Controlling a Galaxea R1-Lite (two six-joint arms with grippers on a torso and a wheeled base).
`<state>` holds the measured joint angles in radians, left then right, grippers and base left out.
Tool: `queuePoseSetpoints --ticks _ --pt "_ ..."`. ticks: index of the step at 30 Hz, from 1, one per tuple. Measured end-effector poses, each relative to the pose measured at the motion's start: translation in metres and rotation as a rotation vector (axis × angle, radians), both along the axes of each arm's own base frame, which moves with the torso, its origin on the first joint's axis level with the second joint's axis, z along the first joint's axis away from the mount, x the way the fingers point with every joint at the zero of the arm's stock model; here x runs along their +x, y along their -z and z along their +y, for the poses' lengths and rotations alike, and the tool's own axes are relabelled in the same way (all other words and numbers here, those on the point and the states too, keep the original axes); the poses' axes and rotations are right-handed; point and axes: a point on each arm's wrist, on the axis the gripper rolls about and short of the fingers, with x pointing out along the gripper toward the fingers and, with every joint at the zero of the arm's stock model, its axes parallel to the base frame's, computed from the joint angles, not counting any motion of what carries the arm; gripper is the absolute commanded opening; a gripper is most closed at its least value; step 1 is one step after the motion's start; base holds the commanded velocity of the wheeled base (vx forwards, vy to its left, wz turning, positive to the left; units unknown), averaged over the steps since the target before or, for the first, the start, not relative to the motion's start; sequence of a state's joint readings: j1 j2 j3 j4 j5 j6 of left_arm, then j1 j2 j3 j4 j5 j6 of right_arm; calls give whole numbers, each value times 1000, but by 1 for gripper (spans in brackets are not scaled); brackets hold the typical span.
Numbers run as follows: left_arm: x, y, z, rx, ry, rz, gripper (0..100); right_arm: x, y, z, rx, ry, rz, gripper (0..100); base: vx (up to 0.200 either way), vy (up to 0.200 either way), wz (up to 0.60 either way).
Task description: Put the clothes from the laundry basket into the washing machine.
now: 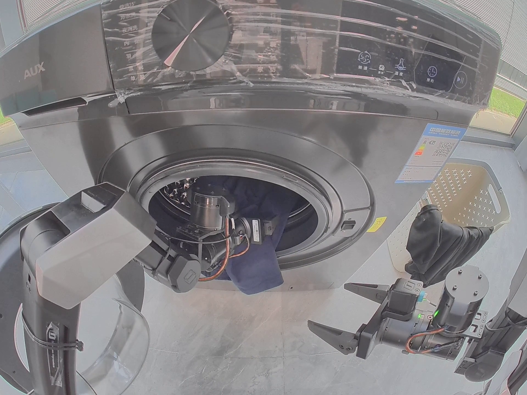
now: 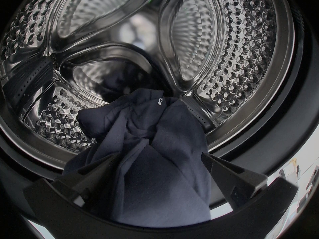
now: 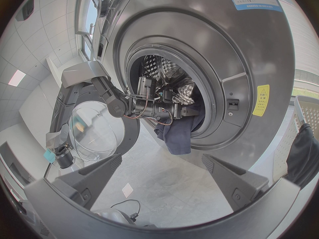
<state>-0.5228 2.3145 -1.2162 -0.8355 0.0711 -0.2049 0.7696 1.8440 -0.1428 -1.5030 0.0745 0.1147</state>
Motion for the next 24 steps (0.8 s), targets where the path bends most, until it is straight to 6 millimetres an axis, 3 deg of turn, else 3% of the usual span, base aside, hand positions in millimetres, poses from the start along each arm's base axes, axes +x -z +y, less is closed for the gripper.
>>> queuePoseSetpoints --ticks 7,8,15,24 --pt "-3 13 10 82 -5 63 100 0 0 0 0 -1 1 100 0 0 0" --pt "-5 15 11 93 -3 71 0 0 0 0 0 -1 1 100 0 0 0" --pt "-5 18 14 110 -4 82 0 0 0 0 1 0 0 100 0 0 0" --pt "7 5 11 33 -19 35 0 1 -1 1 5 0 -5 100 0 0 0"
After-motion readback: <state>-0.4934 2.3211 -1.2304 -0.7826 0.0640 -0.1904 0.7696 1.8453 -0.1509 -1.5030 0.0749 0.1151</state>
